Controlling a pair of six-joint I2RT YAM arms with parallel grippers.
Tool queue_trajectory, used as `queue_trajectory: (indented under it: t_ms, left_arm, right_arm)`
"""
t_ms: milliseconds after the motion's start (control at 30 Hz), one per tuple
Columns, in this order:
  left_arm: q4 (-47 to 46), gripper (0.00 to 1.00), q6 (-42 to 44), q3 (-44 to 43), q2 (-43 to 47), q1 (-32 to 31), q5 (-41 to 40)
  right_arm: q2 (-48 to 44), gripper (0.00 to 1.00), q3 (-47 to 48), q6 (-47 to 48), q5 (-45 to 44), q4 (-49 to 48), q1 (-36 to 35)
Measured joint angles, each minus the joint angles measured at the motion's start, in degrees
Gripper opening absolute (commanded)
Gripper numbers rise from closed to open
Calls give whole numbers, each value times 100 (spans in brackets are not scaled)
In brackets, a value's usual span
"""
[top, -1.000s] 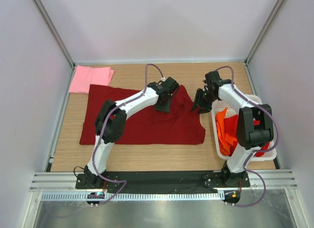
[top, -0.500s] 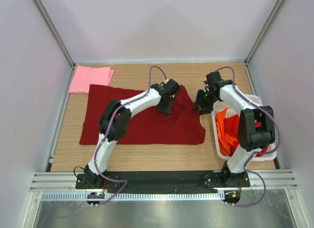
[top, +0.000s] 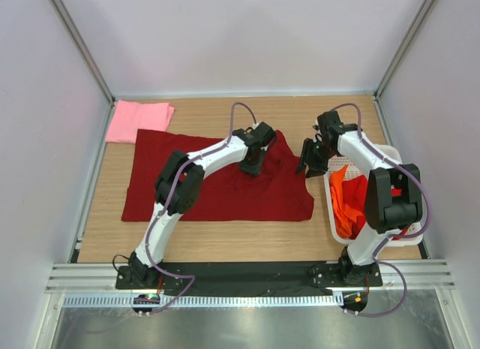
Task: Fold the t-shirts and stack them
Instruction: Fold the tshirt
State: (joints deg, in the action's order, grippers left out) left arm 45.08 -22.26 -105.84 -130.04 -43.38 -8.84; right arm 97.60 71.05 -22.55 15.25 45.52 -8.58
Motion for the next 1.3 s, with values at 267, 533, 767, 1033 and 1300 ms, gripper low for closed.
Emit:
queue_trajectory:
  t_ms: [267,533,767,1033,1300]
  left_arm:
    - [-7,0,37,-42,-24,28,33]
    - [-4,0,0,-2,17,28,-68]
    - [7,0,-59,201,404,28,-205]
    - [15,7,-144,205,660,28,-205]
    - [13,16,-192,205,658,28,-188]
  right_arm:
    - [-107,47,-85,17,-11,22,46]
    - [-153,47,-125,13,-9,13,46]
    - [-153,47,-184,-15,-2,-9,46]
    - [-153,46,-282,-122,142,-68,42]
    - [-114,45,-529,-160,210,-162,-192]
